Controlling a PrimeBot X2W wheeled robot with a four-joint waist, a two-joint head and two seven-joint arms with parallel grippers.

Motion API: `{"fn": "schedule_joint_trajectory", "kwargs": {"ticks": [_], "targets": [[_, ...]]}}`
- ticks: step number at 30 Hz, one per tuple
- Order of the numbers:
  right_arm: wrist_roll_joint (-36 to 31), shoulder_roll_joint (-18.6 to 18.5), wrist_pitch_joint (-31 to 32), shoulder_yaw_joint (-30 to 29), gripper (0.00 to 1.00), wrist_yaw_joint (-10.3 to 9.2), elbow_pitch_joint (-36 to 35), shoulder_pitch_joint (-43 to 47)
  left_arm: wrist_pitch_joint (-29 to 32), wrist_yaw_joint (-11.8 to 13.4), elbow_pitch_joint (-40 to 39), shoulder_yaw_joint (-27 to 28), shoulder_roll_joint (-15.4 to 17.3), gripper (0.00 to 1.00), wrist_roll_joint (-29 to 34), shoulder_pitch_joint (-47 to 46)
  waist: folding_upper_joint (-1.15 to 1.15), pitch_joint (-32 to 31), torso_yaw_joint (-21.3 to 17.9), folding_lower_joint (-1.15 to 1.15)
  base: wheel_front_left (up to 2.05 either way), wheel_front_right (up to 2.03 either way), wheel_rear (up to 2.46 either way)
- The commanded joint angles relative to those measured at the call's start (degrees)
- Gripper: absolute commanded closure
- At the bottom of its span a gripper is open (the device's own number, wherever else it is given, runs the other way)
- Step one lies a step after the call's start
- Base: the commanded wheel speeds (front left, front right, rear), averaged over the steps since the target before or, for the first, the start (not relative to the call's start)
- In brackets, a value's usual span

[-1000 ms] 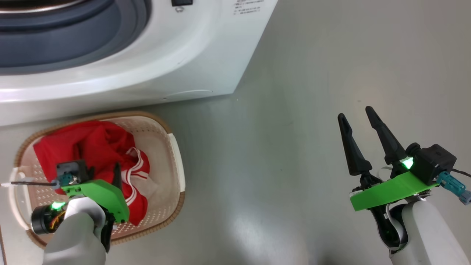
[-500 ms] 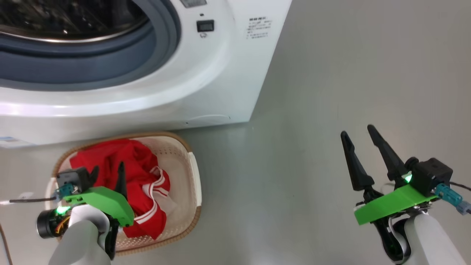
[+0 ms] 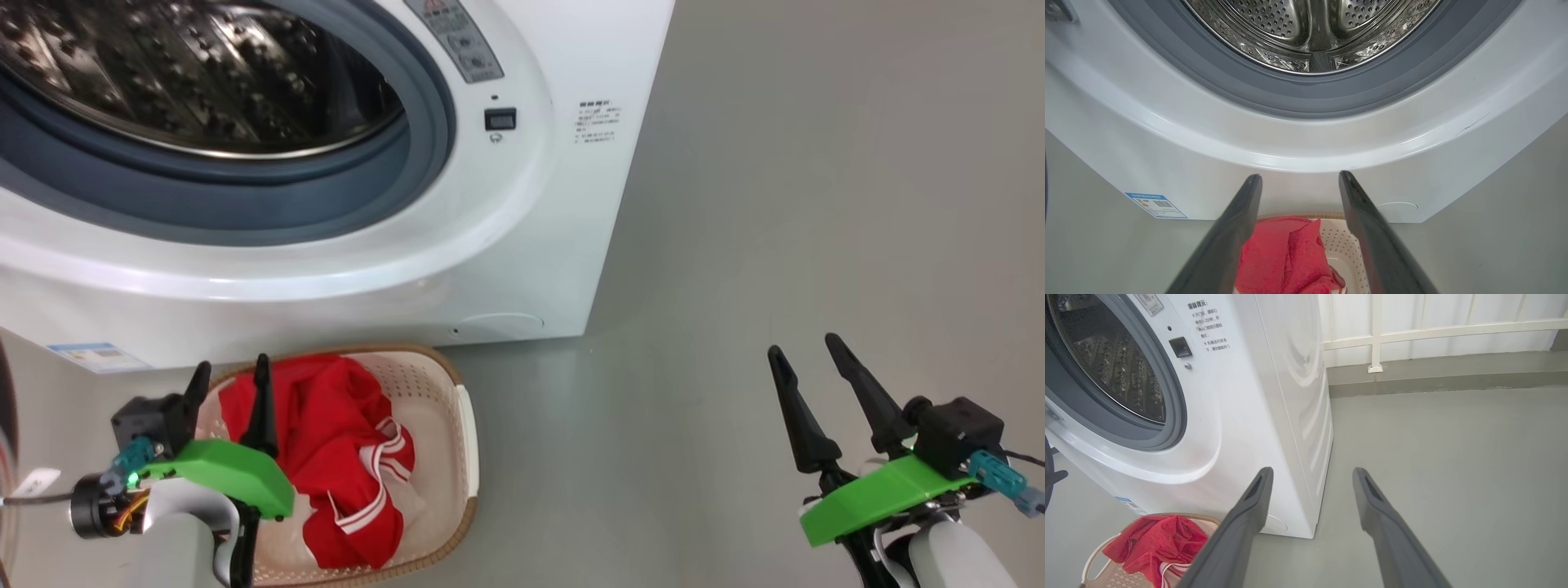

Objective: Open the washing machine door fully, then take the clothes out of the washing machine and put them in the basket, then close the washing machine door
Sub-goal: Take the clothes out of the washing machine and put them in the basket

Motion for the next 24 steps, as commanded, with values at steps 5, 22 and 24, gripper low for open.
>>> {"fn": "schedule_joint_trajectory", "kwargs": {"ticks": [5, 22, 24], "targets": [[0.2, -1.0, -0.7, 0.5, 0.0, 0.09, -1.2, 2.0, -0.5, -0.2, -7.8, 1.9, 0.9, 0.0, 1.1, 3.9, 0.0, -3.3, 1.0, 0.0, 0.0, 0.0, 0.0], [0.2, -1.3, -0.7, -1.1, 0.0, 0.09, -1.7, 5.2, -0.5, 0.6, -27.3, 5.6, 0.1, 0.0, 3.3, 17.1, 0.0, -6.9, 1.6, 0.0, 0.0, 0.0, 0.0], [0.2, -1.2, -0.7, -1.3, 0.0, 0.09, -1.8, 5.5, -0.5, 0.8, -29.3, 6.1, 0.0, 0.0, 2.9, 18.8, 0.0, -7.1, 1.6, 0.0, 0.0, 0.0, 0.0]]}}
